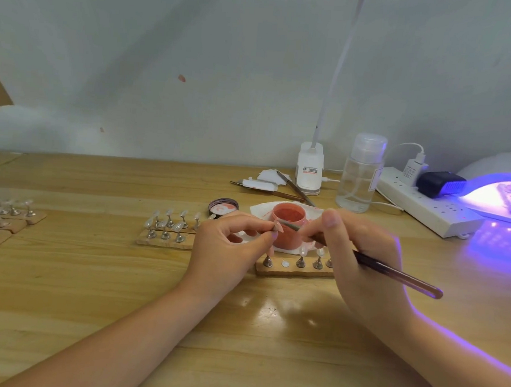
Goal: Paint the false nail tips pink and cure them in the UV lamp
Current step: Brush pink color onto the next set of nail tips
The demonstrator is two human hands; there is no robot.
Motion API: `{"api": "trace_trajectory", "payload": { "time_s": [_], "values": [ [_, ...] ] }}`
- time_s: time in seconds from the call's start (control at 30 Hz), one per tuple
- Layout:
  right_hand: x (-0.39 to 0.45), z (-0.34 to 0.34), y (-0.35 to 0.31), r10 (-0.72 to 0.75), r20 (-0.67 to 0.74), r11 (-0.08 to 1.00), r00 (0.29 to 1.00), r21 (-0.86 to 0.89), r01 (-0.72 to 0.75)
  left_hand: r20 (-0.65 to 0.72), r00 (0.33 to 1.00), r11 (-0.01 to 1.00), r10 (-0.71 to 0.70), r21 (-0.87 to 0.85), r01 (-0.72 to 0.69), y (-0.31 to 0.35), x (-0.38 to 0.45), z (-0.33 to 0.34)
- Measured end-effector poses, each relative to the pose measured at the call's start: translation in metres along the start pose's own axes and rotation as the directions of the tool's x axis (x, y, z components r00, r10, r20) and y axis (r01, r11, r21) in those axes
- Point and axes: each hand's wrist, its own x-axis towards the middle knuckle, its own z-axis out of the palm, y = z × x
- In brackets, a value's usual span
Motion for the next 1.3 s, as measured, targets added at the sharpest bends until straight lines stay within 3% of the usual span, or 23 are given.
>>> {"api": "trace_trajectory", "payload": {
  "time_s": [0.13, 0.27, 0.43, 0.57, 0.7, 1.07, 1.2, 1.3],
  "values": [
    [-0.0026, -0.0020, -0.0008, 0.061, -0.035, 0.990, 0.998, 0.126, -0.056, 0.004, 1.000, 1.000, 0.011, -0.011, -0.011, 0.0007, -0.0002, 0.0002],
    [-0.0006, -0.0007, -0.0019, 0.030, -0.017, 0.997, 0.999, 0.068, -0.029, 0.013, 1.000, 1.000, 0.019, 0.011, -0.019, -0.0018, 0.0005, -0.0004],
    [-0.0013, -0.0034, -0.0024, 0.100, -0.056, 0.982, 0.993, 0.167, -0.090, 0.022, 1.000, 1.000, 0.020, 0.002, -0.020, -0.0006, 0.0002, -0.0007],
    [0.0008, -0.0010, -0.0032, 0.073, -0.027, 0.993, 0.997, 0.090, -0.070, 0.028, 0.999, 1.000, 0.022, 0.013, -0.022, -0.0019, 0.0002, -0.0011],
    [-0.0007, -0.0015, -0.0036, 0.158, -0.101, 0.973, 0.982, 0.185, -0.137, 0.033, 0.999, 0.999, 0.034, 0.002, -0.034, -0.0015, 0.0006, -0.0014],
    [0.0007, 0.0003, -0.0067, 0.215, -0.106, 0.960, 0.971, 0.206, -0.190, 0.067, 0.997, 0.999, 0.046, -0.005, -0.046, -0.0019, 0.0007, -0.0019],
    [-0.0001, 0.0008, -0.0079, 0.315, -0.111, 0.911, 0.943, 0.313, -0.268, 0.053, 0.998, 0.998, 0.044, -0.040, -0.042, -0.0006, 0.0002, -0.0011],
    [0.0011, 0.0012, -0.0088, 0.306, -0.143, 0.917, 0.941, 0.309, -0.252, 0.041, 0.999, 0.998, 0.023, -0.051, -0.021, -0.0015, 0.0005, -0.0009]
  ]
}}
